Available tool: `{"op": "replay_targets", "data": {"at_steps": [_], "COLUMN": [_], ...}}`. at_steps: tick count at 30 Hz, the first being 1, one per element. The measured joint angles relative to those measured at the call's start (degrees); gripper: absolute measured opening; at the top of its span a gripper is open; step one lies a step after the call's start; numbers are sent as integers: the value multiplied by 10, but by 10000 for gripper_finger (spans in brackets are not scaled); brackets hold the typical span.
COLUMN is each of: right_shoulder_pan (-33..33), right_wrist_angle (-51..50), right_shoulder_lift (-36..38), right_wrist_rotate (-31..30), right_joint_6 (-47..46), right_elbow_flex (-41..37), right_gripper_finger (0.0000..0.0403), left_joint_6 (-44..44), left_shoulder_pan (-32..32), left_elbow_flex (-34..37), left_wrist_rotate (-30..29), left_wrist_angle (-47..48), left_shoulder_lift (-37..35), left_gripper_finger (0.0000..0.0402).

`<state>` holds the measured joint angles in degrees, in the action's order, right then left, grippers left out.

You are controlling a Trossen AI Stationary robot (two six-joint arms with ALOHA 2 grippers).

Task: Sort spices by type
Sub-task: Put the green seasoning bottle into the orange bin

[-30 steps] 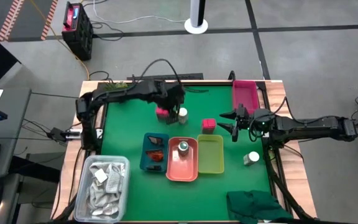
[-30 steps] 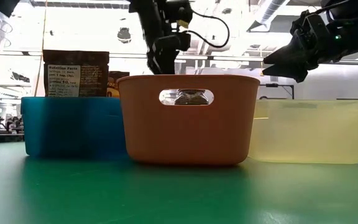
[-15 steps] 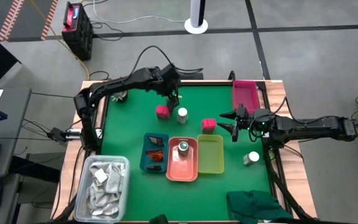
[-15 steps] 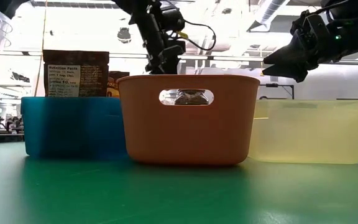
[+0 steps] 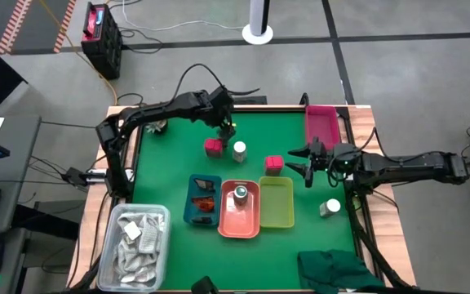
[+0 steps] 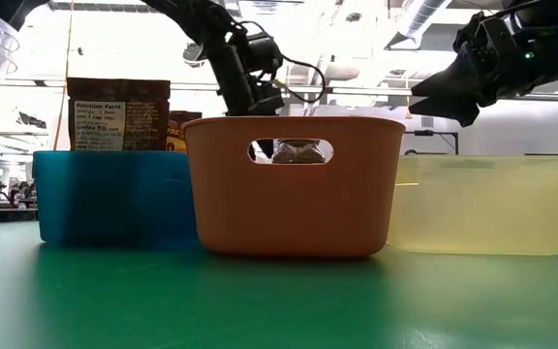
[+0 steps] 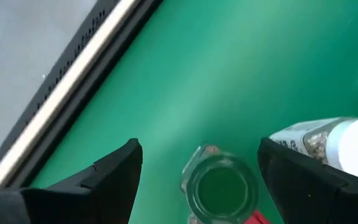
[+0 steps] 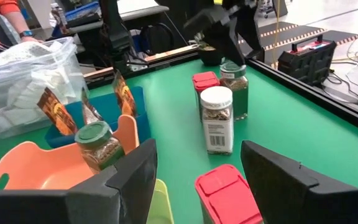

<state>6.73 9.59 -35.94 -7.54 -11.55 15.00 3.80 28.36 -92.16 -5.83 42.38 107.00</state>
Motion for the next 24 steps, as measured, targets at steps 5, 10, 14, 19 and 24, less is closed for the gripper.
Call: {"op": "replay_targets", "data": {"at_steps": [5,10,14,19,24], "right_shoulder_pan": [-1,-1,-1,-1,-1], "right_wrist_angle": [4,4,4,3,3], "right_shoulder_lift": [0,0,0,0,0], "right_wrist_rotate": [1,1,1,1,1], "right_joint_6": [0,0,0,0,0], "right_elbow_flex": [0,0,0,0,0], "right_gripper_finger": [260,260,260,260,260], "left_joint_6": [33,42,45,46,74], "left_shoulder_pan": [0,-3,-3,-3,-1], "left_elbow_flex": [24,32,32,32,32], "left_wrist_rotate": [1,0,9,11,11], "left_wrist_angle": [1,-6,-8,0,29], "left_shoulder_lift": [0,0,0,0,0], "left_gripper_finger": [303,303,303,303,303]}}
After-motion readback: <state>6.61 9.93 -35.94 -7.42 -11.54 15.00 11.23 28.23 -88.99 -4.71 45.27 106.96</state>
